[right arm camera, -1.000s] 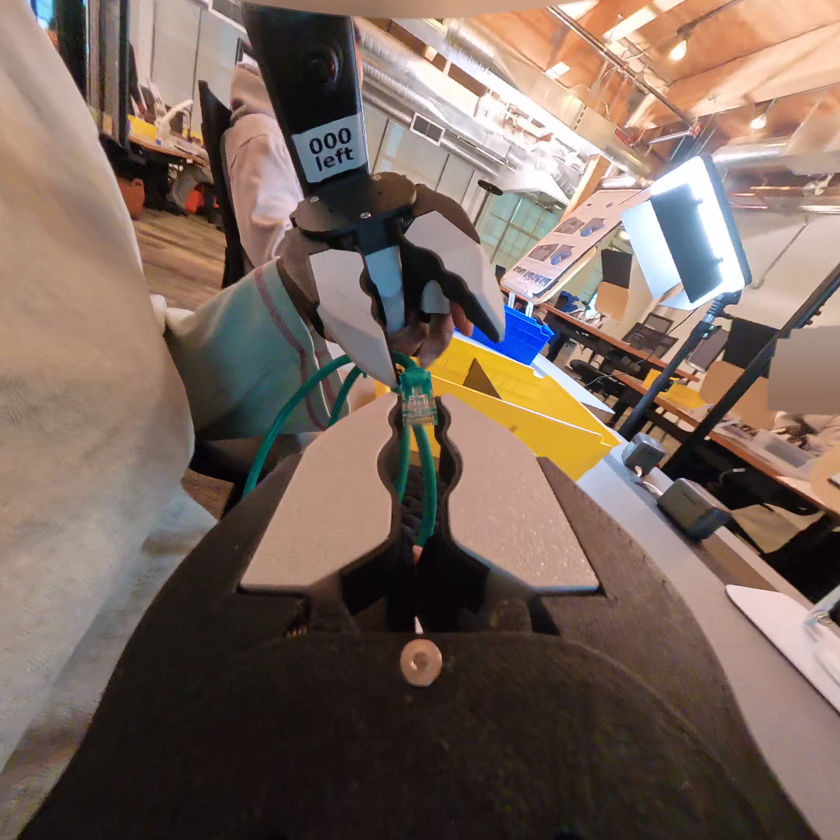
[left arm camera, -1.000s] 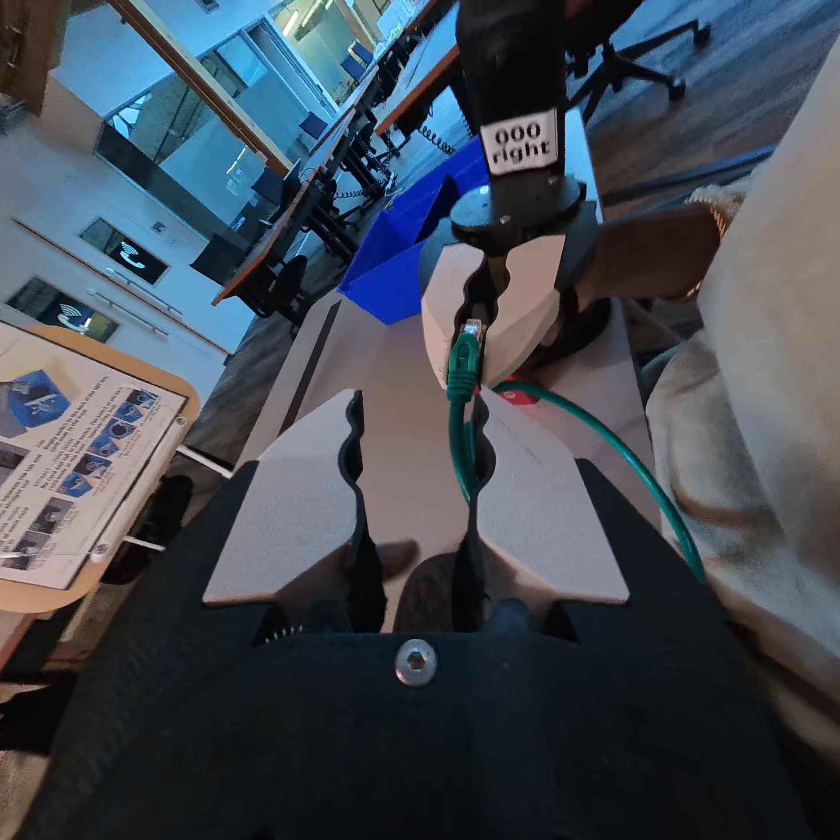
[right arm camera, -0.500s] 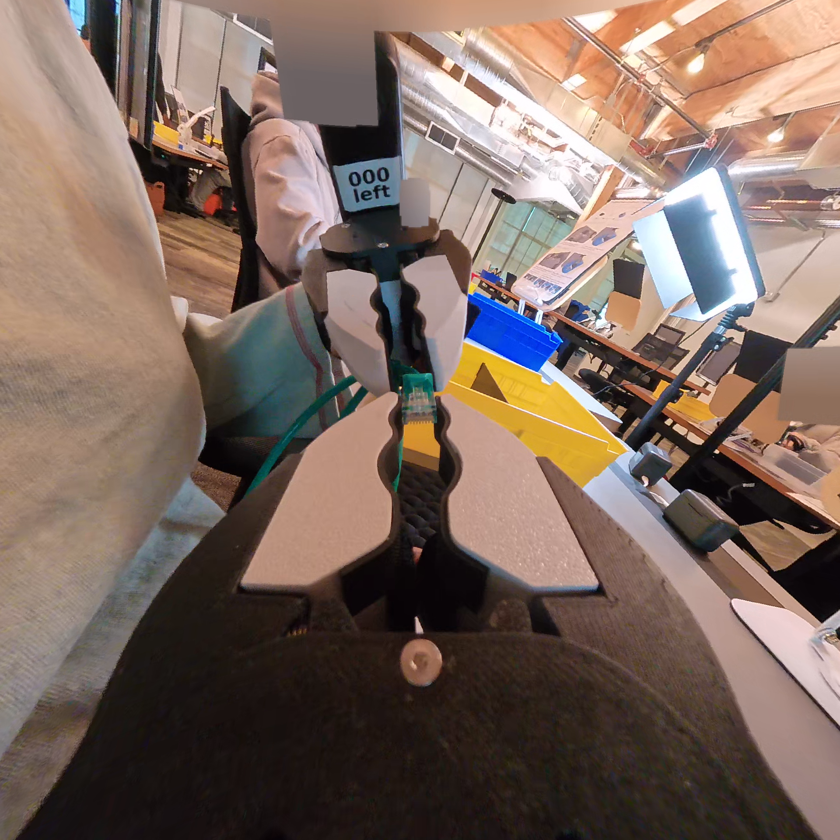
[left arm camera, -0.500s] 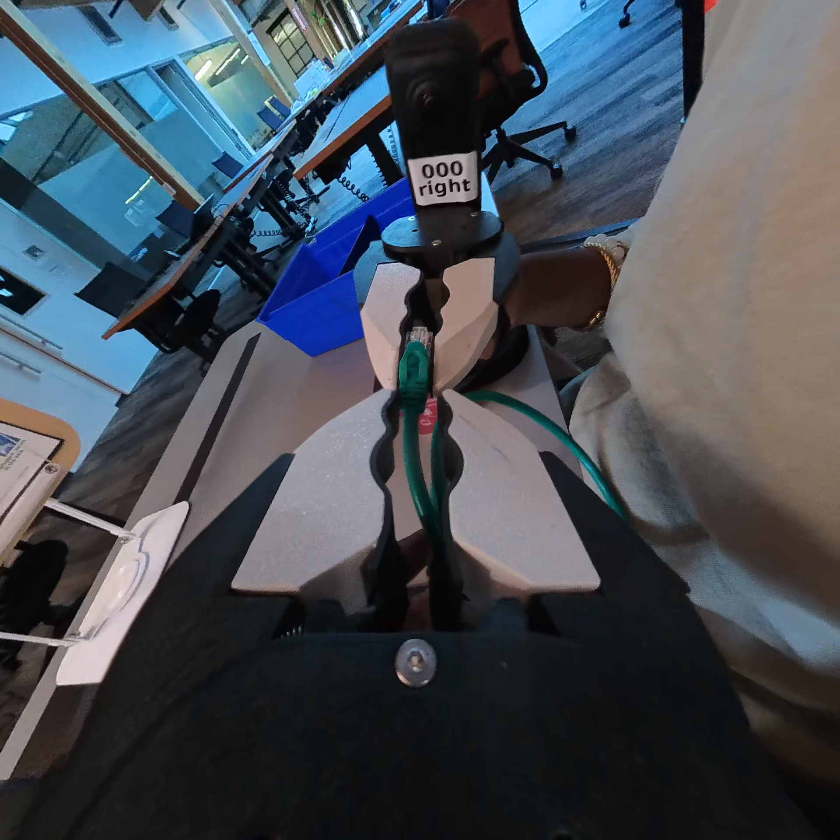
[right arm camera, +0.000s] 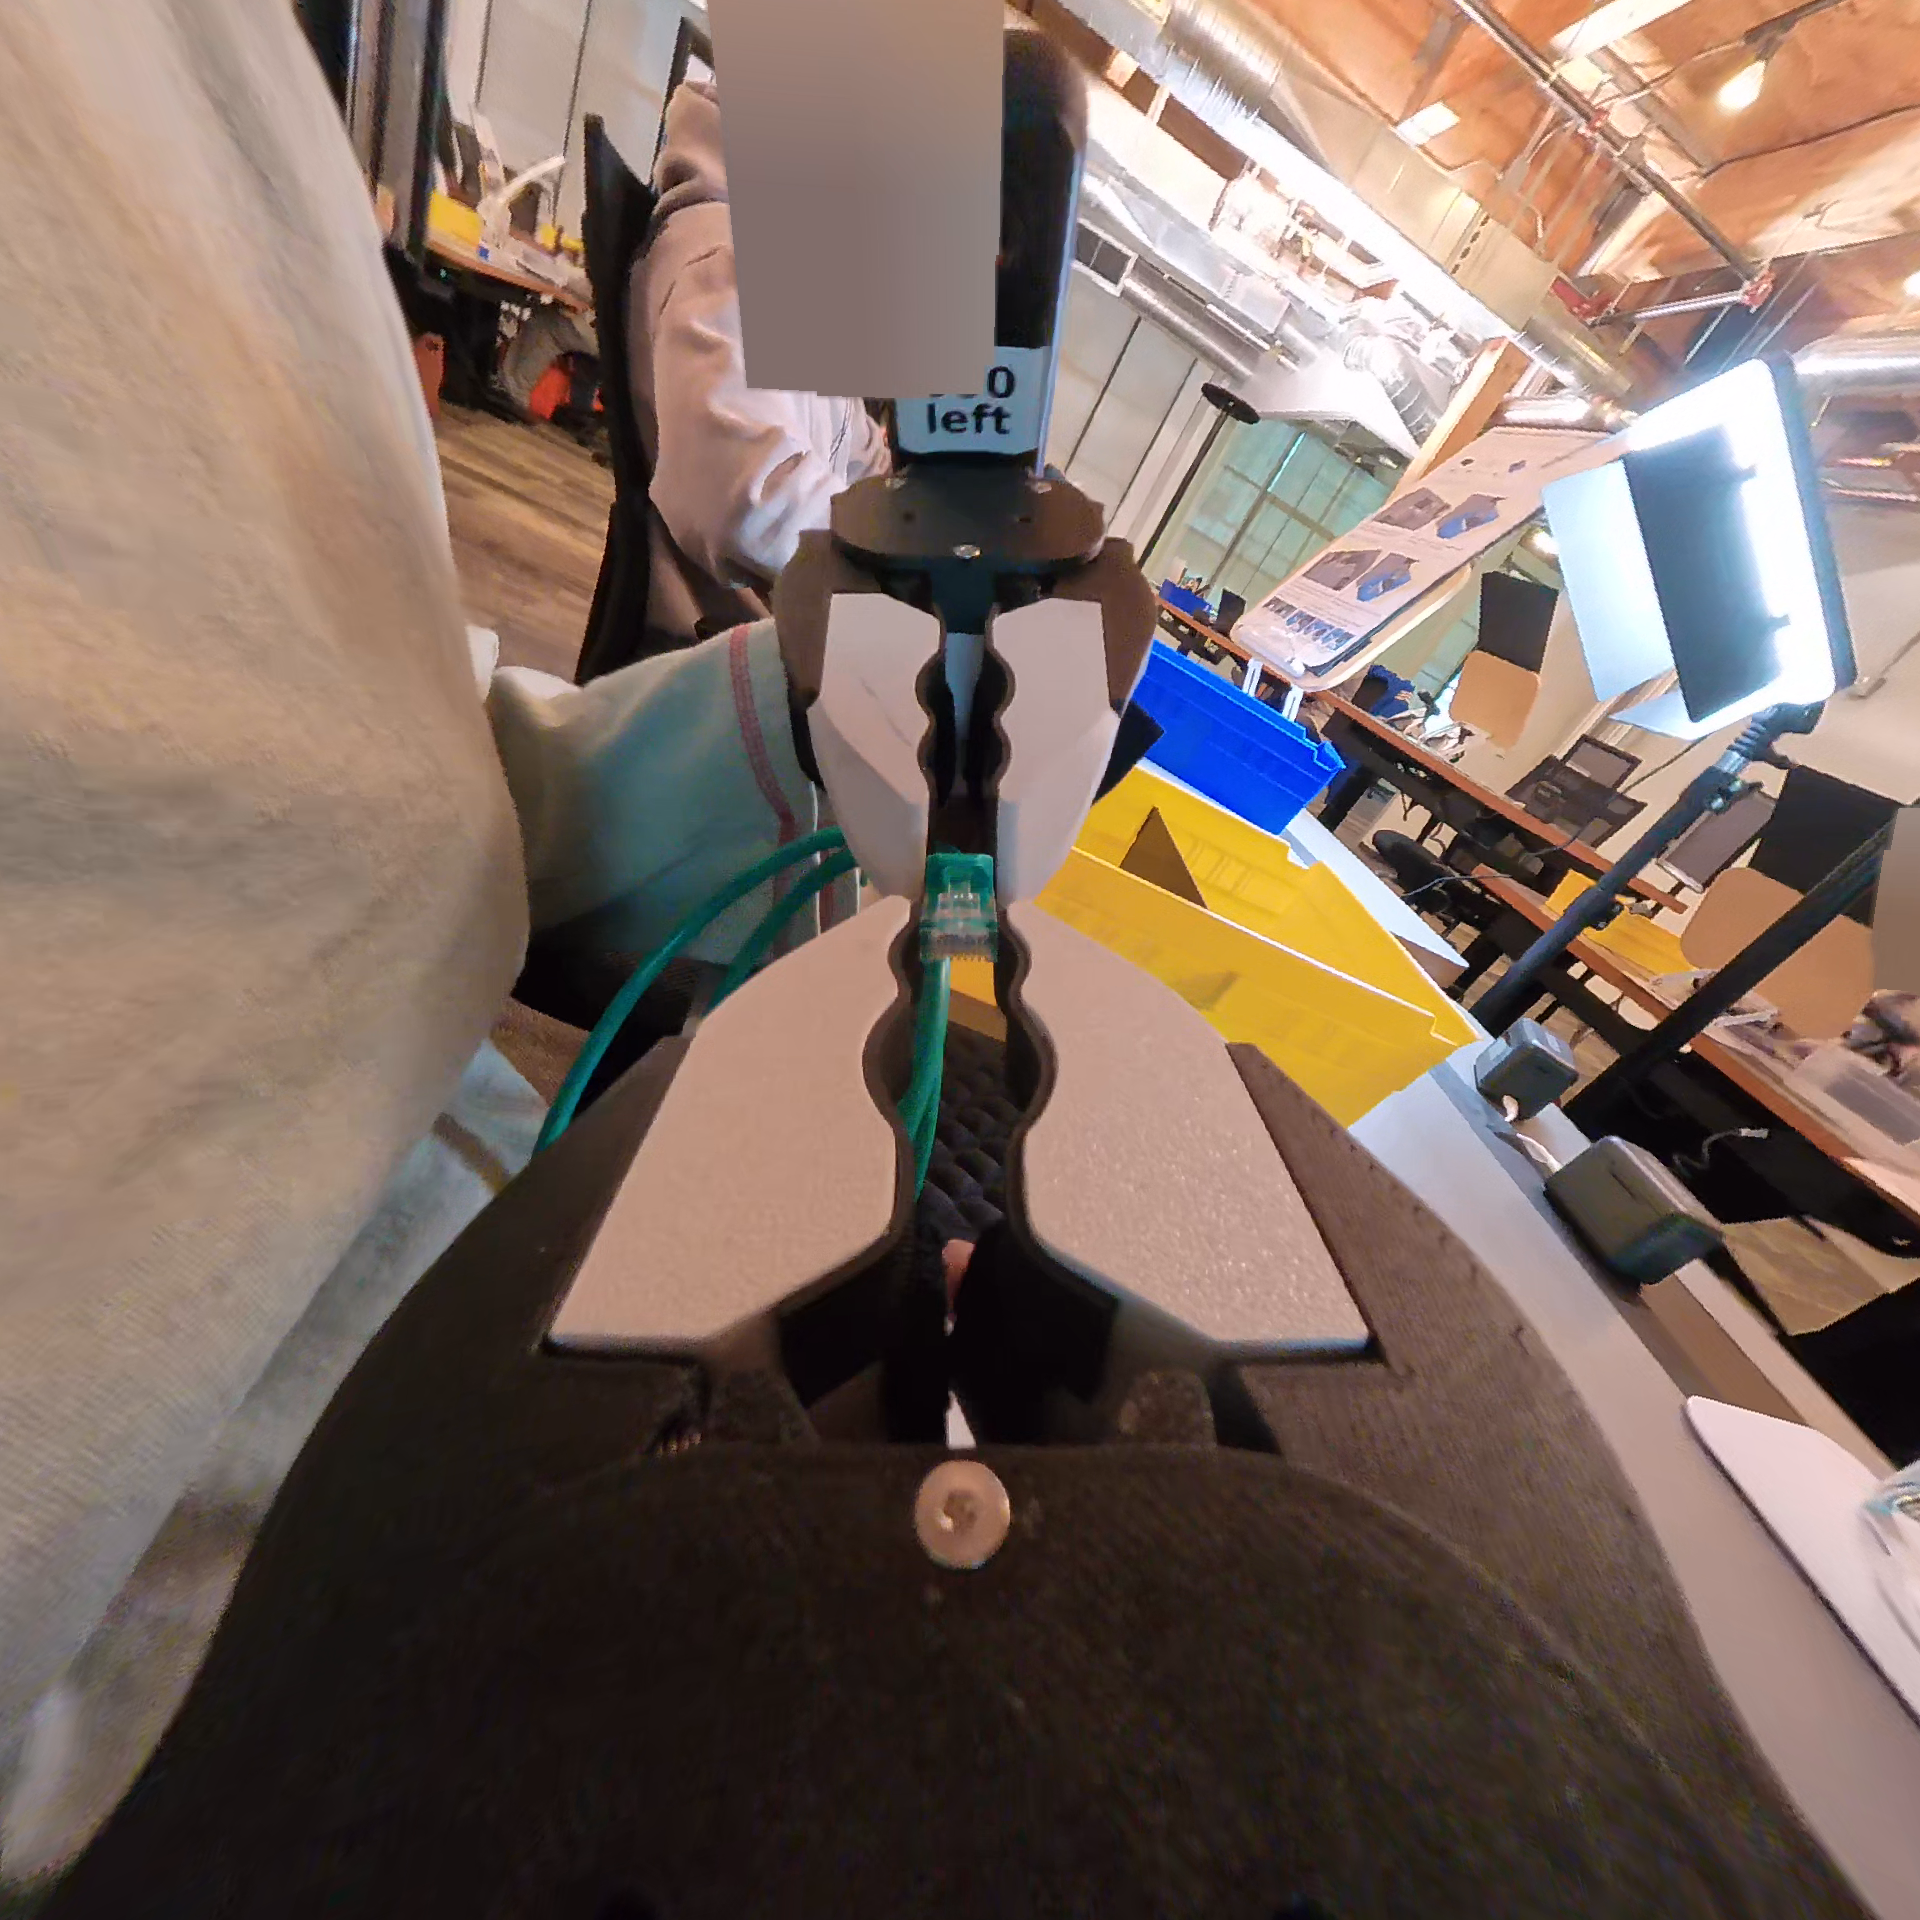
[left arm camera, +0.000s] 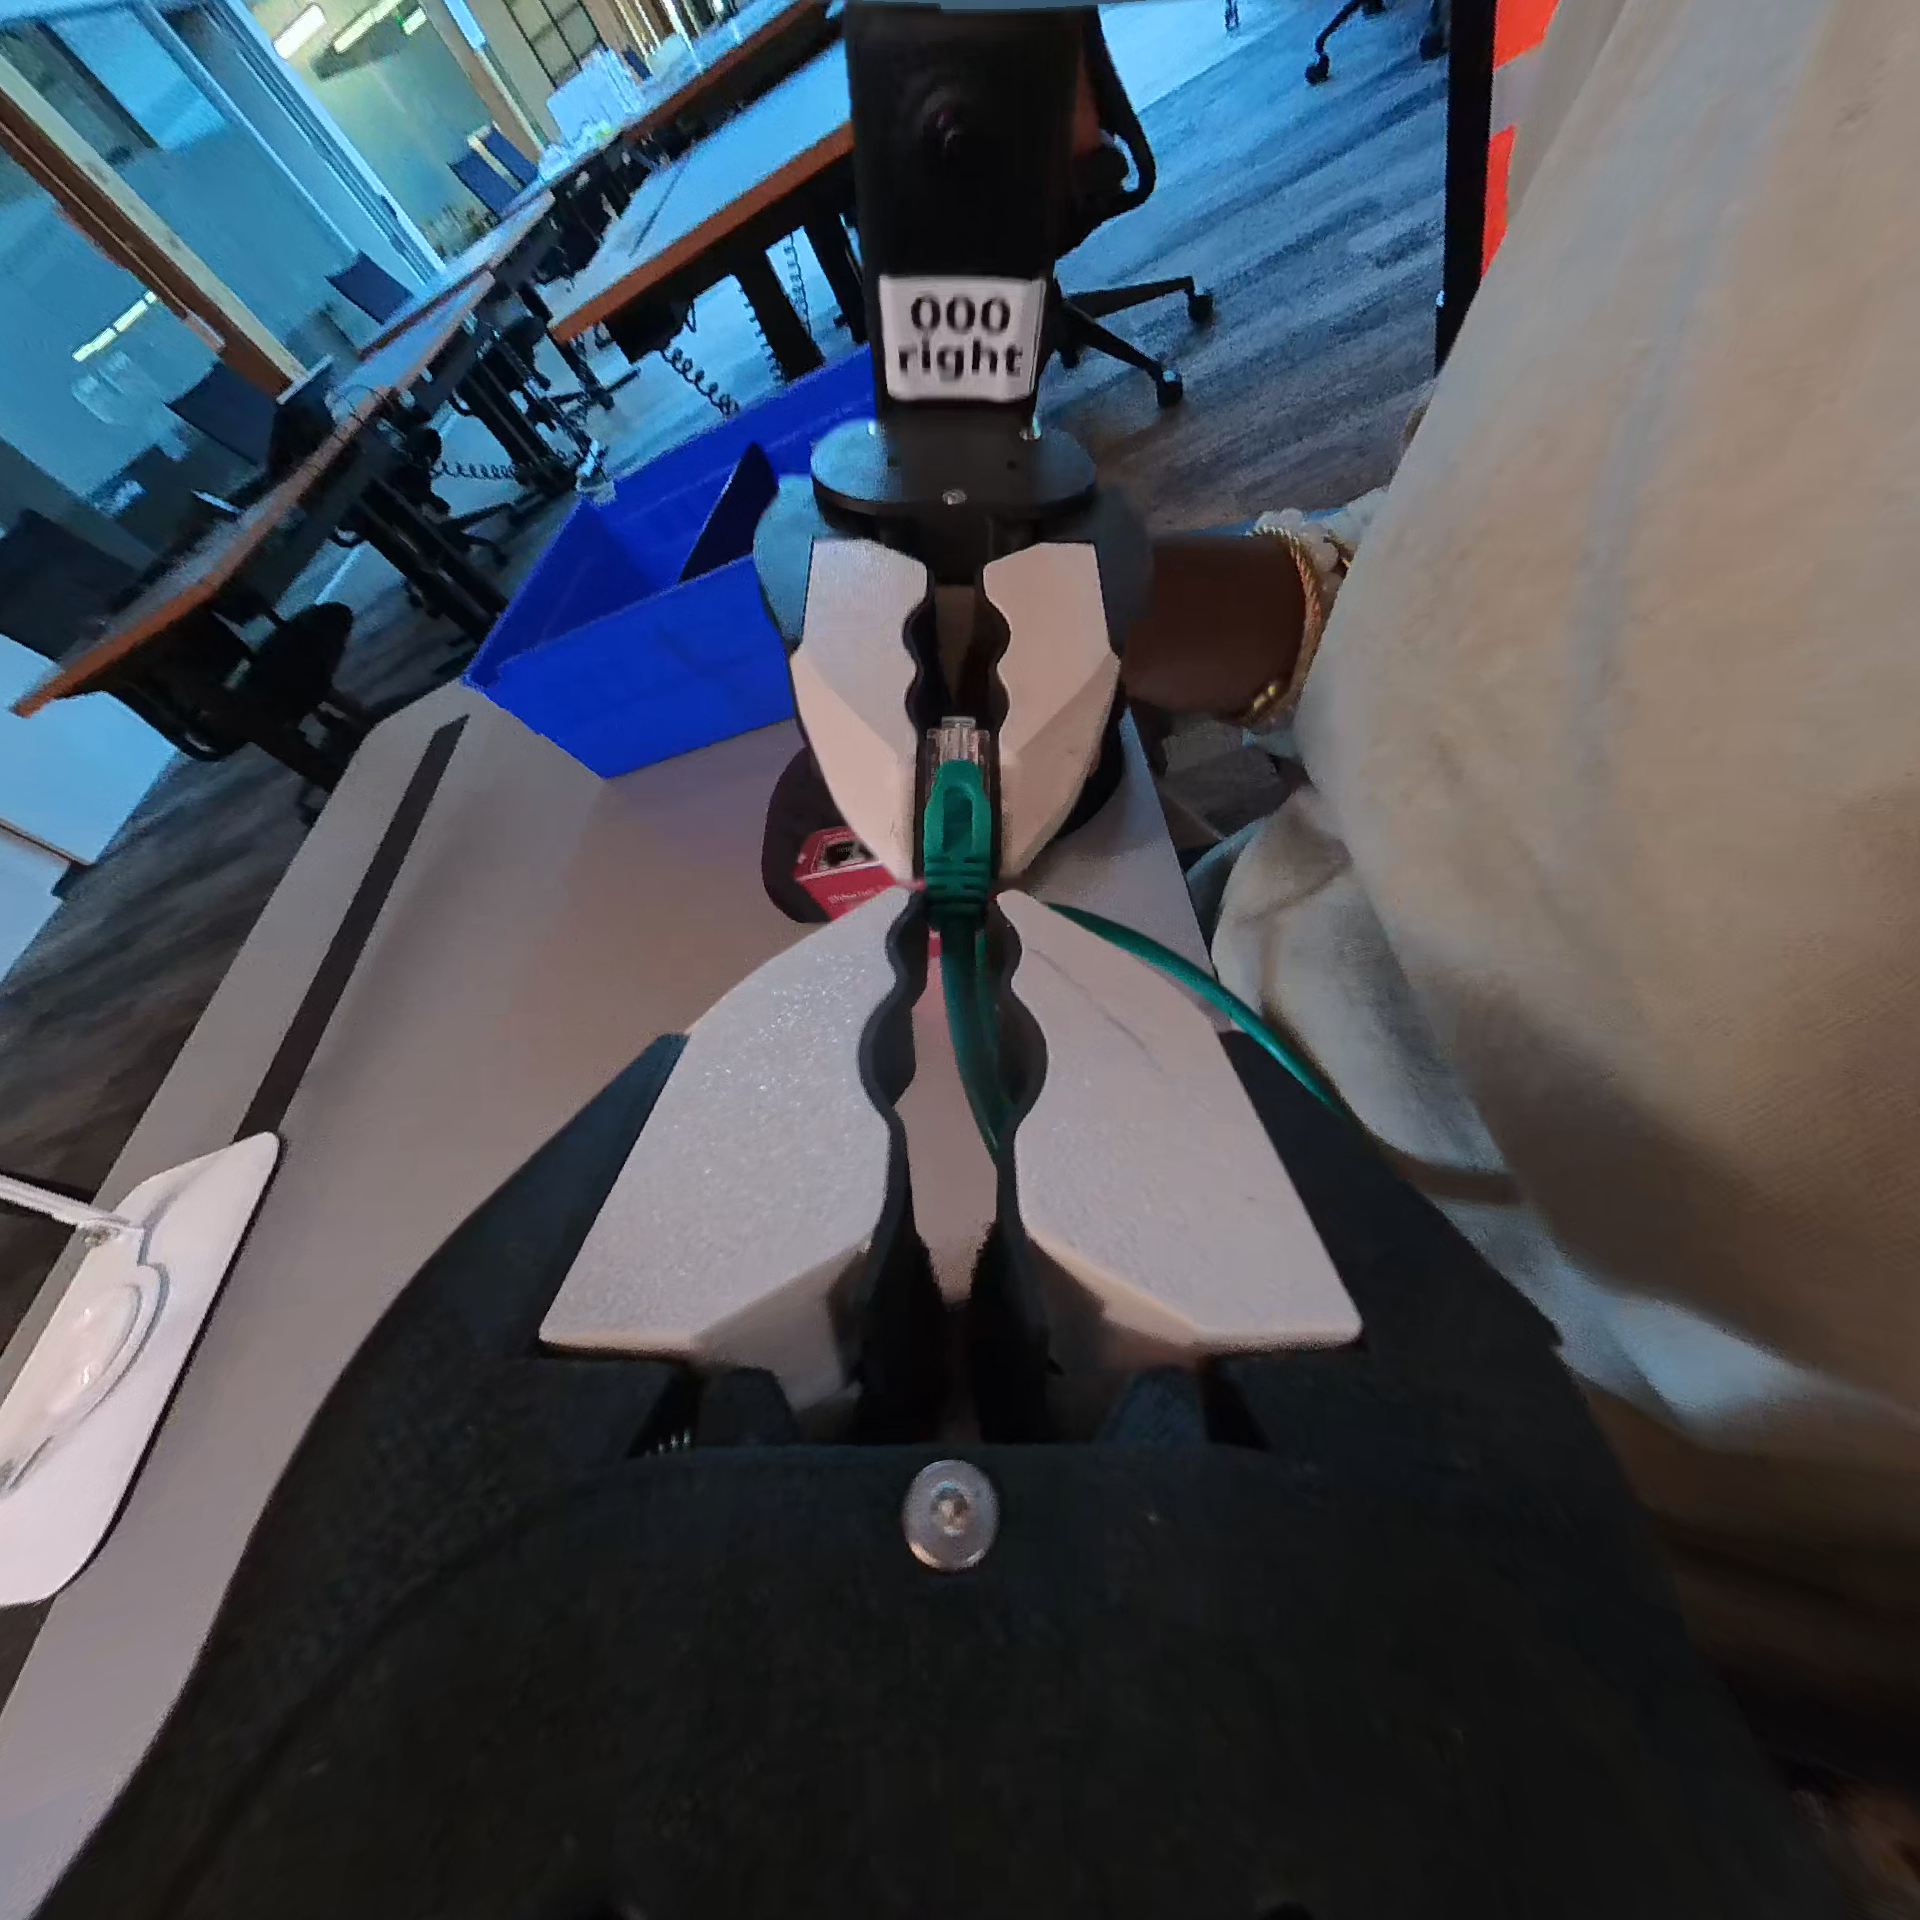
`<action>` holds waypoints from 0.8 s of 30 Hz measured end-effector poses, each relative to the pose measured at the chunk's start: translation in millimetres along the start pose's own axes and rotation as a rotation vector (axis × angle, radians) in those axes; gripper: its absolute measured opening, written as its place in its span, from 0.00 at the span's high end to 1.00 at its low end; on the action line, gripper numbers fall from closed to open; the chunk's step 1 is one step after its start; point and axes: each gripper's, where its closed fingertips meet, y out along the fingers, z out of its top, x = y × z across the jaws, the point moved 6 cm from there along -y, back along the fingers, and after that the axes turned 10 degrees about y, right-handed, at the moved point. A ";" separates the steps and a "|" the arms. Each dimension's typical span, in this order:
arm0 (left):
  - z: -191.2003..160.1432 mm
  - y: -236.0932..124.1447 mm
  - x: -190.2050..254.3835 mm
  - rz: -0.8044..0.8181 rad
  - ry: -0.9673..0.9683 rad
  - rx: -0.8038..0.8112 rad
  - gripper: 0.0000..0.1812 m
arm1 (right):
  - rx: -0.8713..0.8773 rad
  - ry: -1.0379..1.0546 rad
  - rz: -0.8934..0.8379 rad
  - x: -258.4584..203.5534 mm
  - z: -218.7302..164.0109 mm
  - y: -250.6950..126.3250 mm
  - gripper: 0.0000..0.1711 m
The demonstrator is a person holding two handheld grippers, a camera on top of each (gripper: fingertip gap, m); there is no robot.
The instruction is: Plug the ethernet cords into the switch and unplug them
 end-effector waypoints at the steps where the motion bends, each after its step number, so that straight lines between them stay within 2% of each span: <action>1: -0.2 -2.8 0.7 -0.002 -0.001 -0.028 0.94 | 0.001 -0.021 -0.007 -0.2 2.9 -4.3 0.92; 3: -1.6 -11.4 2.4 0.007 0.000 -0.092 0.94 | -0.013 -0.055 -0.048 3.3 8.4 -19.9 0.85; 5: -3.4 -20.1 5.9 0.001 -0.003 -0.149 0.94 | -0.124 -0.074 -0.119 11.4 6.5 -41.2 0.80; 8: -5.9 -25.8 8.8 -0.001 -0.002 -0.203 0.94 | -0.406 -0.050 -0.225 22.3 -10.3 -73.3 0.68; 11: -5.2 -20.9 9.8 -0.013 0.008 -0.196 0.94 | -0.689 0.104 -0.301 28.3 -38.2 -93.8 0.53; 15: -6.3 -14.6 9.5 -0.021 0.006 -0.217 0.94 | -0.857 0.352 -0.312 36.8 -67.4 -89.0 0.43; 18: -6.3 -16.2 9.8 -0.018 0.010 -0.217 0.94 | -0.982 0.394 -0.249 41.2 -83.3 -81.4 0.34; 20: -7.1 -17.8 9.5 -0.012 0.010 -0.216 0.94 | -1.083 0.416 -0.208 45.2 -88.6 -78.5 0.33; 24: -9.5 -17.8 8.3 -0.005 0.004 -0.217 0.94 | -1.284 0.443 -0.123 47.0 -88.3 -67.6 0.39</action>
